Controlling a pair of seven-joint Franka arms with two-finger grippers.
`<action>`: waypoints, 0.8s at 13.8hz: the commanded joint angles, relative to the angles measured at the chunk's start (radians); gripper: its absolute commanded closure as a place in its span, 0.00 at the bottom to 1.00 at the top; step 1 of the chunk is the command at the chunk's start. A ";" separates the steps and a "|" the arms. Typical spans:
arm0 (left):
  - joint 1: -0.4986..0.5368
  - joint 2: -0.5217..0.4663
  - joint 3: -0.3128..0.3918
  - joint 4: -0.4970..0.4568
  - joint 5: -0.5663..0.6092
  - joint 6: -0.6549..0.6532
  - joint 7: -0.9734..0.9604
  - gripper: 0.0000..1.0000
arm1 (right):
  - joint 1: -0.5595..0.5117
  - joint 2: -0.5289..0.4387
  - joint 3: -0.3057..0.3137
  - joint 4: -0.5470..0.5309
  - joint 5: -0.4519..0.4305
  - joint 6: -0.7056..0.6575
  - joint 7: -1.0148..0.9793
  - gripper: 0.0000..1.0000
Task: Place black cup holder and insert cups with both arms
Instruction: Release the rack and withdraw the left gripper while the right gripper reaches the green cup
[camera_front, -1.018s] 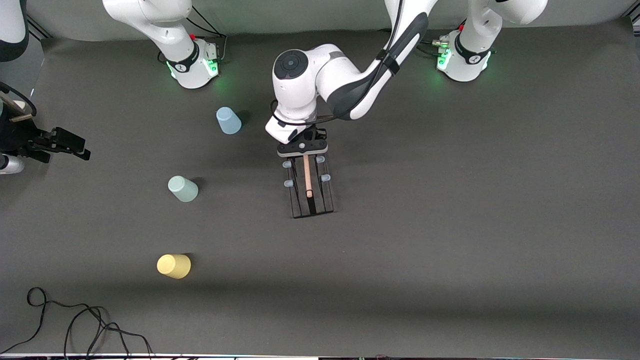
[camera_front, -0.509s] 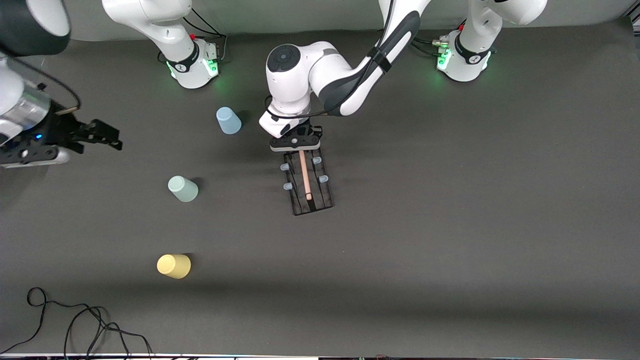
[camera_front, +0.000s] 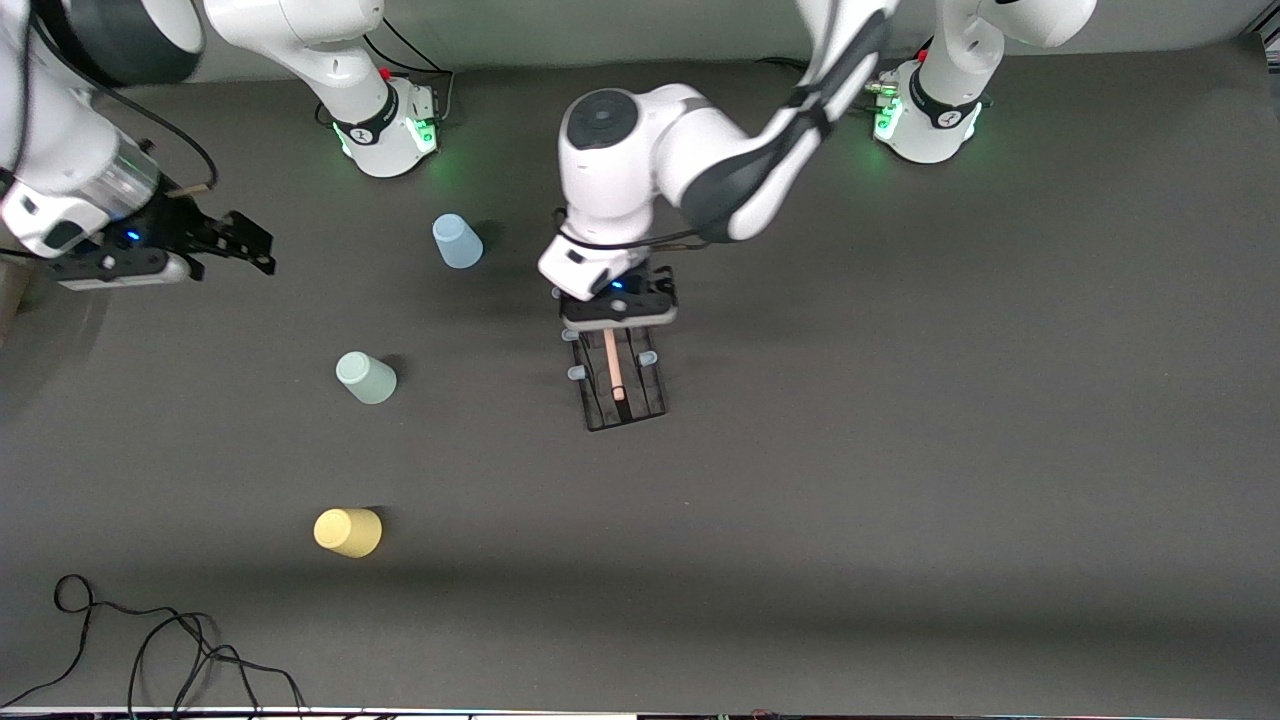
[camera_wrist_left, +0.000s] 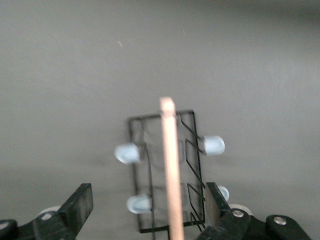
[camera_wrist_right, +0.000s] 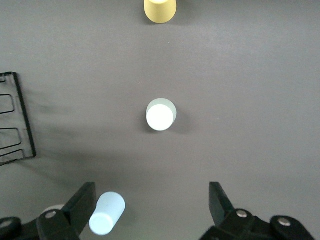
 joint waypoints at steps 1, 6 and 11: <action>0.135 -0.113 -0.005 0.012 -0.070 -0.090 0.090 0.00 | 0.005 0.126 -0.003 -0.039 -0.020 0.147 0.010 0.00; 0.388 -0.267 0.002 -0.008 -0.073 -0.315 0.324 0.00 | 0.027 0.335 -0.002 -0.175 -0.019 0.550 0.011 0.00; 0.681 -0.363 0.005 -0.022 -0.084 -0.582 0.808 0.00 | 0.031 0.454 -0.002 -0.225 -0.019 0.724 0.011 0.00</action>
